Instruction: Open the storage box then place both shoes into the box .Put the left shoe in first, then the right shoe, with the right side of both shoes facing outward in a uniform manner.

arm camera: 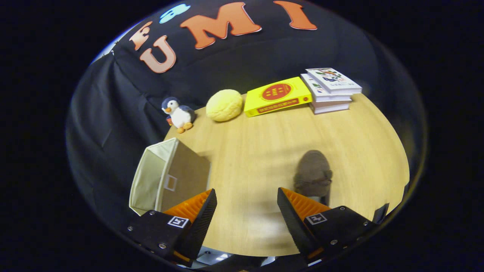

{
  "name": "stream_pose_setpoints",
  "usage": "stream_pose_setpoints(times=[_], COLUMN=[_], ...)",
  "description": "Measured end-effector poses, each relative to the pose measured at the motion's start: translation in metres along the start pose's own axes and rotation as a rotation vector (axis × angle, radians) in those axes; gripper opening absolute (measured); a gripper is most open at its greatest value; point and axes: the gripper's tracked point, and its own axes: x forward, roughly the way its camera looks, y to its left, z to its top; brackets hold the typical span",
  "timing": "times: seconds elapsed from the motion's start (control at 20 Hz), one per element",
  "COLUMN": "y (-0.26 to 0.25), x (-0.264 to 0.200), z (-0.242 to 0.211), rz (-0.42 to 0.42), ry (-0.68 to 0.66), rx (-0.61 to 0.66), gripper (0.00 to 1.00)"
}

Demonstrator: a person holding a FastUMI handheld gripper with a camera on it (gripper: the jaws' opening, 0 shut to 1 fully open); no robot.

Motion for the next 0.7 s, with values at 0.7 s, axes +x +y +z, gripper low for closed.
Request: stream_pose_setpoints(times=[0.7], y=[-0.126], x=[0.046], z=[-0.052], rz=[-0.123], ry=[0.098], rx=[-0.055], gripper=[0.75])
